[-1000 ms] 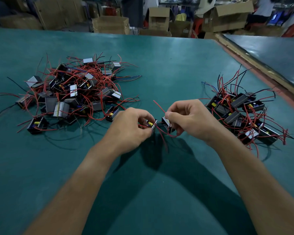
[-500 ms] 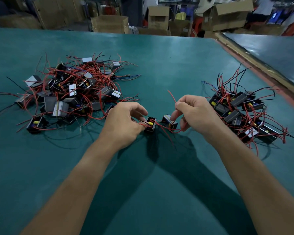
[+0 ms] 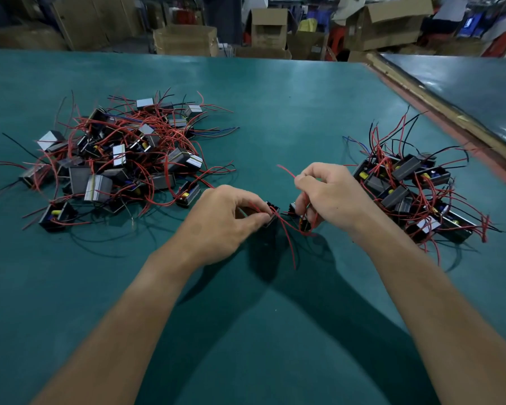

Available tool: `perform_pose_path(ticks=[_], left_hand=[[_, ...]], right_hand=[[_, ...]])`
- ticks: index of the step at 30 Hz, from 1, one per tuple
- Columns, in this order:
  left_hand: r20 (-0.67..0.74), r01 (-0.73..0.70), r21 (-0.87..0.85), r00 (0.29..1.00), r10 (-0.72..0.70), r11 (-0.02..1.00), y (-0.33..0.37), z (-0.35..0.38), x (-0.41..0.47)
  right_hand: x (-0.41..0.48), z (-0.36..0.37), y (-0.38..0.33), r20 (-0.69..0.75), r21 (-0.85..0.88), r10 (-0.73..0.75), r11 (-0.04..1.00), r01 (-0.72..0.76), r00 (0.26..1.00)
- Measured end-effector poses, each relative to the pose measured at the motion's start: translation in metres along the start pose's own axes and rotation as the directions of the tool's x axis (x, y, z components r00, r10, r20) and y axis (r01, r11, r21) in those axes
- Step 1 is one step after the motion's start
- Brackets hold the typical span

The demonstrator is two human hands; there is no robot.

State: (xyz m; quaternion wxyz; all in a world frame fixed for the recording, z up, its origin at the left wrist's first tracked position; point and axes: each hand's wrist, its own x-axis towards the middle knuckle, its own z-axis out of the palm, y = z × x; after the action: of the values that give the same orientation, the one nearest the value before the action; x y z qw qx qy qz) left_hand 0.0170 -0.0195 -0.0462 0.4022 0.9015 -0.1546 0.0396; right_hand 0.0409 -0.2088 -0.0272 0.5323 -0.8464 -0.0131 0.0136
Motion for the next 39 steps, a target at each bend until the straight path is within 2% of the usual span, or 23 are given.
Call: perform_pose_path(ticks=[3, 6, 8, 11, 13, 16, 21, 24, 26, 29, 32, 34, 36, 39], left_hand=[[-0.083, 0.03, -0.042, 0.996, -0.033, 0.999, -0.003, -0.001, 0.002], [-0.177, 0.038, -0.089, 0.983, -0.054, 0.995, -0.005, -0.002, 0.003], [-0.213, 0.021, -0.108, 0.976, -0.044, 0.994, -0.004, -0.003, 0.003], [-0.209, -0.001, -0.14, 0.978, -0.029, 0.99, -0.003, -0.002, 0.004], [-0.201, -0.005, -0.175, 0.979, -0.031, 0.985, -0.002, -0.002, 0.005], [-0.181, -0.025, -0.299, 0.983, -0.031, 0.954, 0.002, -0.003, 0.006], [-0.113, -0.024, -0.429, 0.993, -0.027, 0.903, 0.01, -0.005, 0.002], [-0.072, -0.019, -0.451, 0.997, -0.015, 0.893, 0.014, -0.006, -0.001], [-0.037, -0.039, -0.478, 0.999, 0.024, 0.878, 0.016, -0.007, -0.002], [0.019, -0.068, -0.515, 0.996, 0.09, 0.854, 0.02, -0.009, -0.005], [0.036, -0.087, -0.511, 0.992, 0.122, 0.855, 0.022, -0.009, -0.007], [-0.024, -0.09, -0.489, 0.996, 0.089, 0.868, 0.022, -0.008, -0.006], [-0.144, -0.067, -0.449, 0.99, 0.001, 0.891, 0.019, -0.007, -0.002], [-0.35, 0.004, -0.342, 0.927, -0.132, 0.94, 0.01, -0.008, 0.003]], right_hand=[[-0.003, -0.004, -0.007, 0.112, 0.147, 0.079, 0.985, -0.095, 0.991], [-0.004, -0.013, -0.01, 0.339, 0.322, 0.148, 0.91, -0.262, 0.929], [-0.004, -0.016, -0.007, 0.402, 0.321, 0.15, 0.901, -0.293, 0.903], [-0.005, -0.011, 0.001, 0.338, 0.115, 0.104, 0.982, -0.151, 0.935], [-0.006, -0.009, 0.005, 0.338, 0.024, 0.04, 0.998, -0.052, 0.94], [-0.008, -0.006, 0.006, 0.374, 0.026, -0.043, 0.999, 0.036, 0.927], [-0.006, 0.0, 0.006, 0.269, 0.095, -0.233, 0.972, 0.215, 0.935], [-0.005, 0.001, 0.005, 0.184, 0.063, -0.275, 0.961, 0.268, 0.944], [-0.003, 0.002, 0.003, 0.094, 0.083, -0.231, 0.971, 0.224, 0.968], [0.001, -0.002, 0.003, -0.032, 0.226, -0.063, 0.972, 0.069, 0.997], [0.003, -0.005, 0.003, -0.024, 0.277, 0.051, 0.96, -0.043, 0.998], [0.002, -0.004, 0.003, 0.038, 0.289, 0.076, 0.954, -0.084, 0.996], [0.003, -0.004, 0.004, 0.082, 0.307, 0.073, 0.947, -0.095, 0.994], [0.005, -0.005, 0.008, 0.035, 0.172, 0.022, 0.985, -0.028, 0.999]])
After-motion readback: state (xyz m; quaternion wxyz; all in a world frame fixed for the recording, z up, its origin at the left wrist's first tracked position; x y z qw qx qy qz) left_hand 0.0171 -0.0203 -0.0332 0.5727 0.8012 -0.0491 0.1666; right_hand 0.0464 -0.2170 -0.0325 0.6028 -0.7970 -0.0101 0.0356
